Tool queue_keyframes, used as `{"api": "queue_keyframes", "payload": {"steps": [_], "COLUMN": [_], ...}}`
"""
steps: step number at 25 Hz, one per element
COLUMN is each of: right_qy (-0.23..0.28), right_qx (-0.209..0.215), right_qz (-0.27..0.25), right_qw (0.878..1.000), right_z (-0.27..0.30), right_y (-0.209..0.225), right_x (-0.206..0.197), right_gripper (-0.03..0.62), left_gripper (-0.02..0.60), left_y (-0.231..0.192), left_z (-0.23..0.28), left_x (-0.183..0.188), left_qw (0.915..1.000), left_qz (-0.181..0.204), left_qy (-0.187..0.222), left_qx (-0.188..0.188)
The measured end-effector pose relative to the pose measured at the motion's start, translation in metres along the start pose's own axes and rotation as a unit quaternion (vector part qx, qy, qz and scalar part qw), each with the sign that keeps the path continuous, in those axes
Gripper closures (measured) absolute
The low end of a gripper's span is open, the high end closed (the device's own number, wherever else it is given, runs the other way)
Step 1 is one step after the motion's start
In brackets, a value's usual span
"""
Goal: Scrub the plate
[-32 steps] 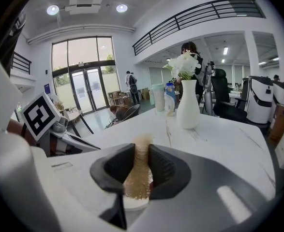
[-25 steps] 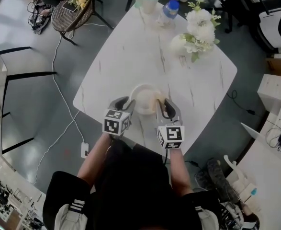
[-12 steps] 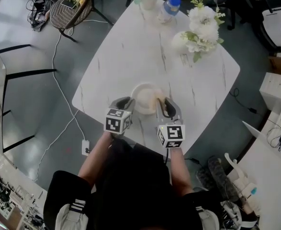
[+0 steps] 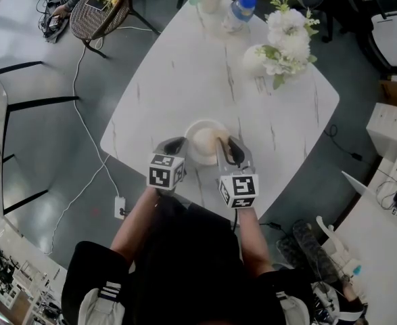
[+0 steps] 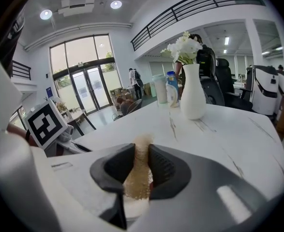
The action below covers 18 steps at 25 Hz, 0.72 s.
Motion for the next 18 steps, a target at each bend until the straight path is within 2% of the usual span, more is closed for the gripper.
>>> {"api": "queue_keyframes", "payload": {"steps": [11,18], "right_qy": [-0.005,-0.028], "right_qx": [0.047,0.047], "right_qz": [-0.012,0.001], "right_qw": [0.999,0.998], "right_z": [0.034,0.043], "right_y": [-0.033,-0.034], "right_x": [0.009,0.0], "right_gripper": [0.503,0.503], "left_gripper": [0.569,0.574], "left_y": [0.0,0.001], "left_z": [0.0,0.0], "left_x": [0.002,0.004], "left_qw": [1.0,0.9999], "left_qz": [-0.002,-0.002], "left_qy": [0.007,0.009], "left_qx": [-0.005,-0.008]}}
Point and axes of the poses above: the fingertips, and each gripper's own axes: z forward along the fingers, y to its right, x out of its top, the point moved 7 cm from there along -z, backward along the fingers, and after that the axes turned 3 degrees about x, right-handed, at the moved point
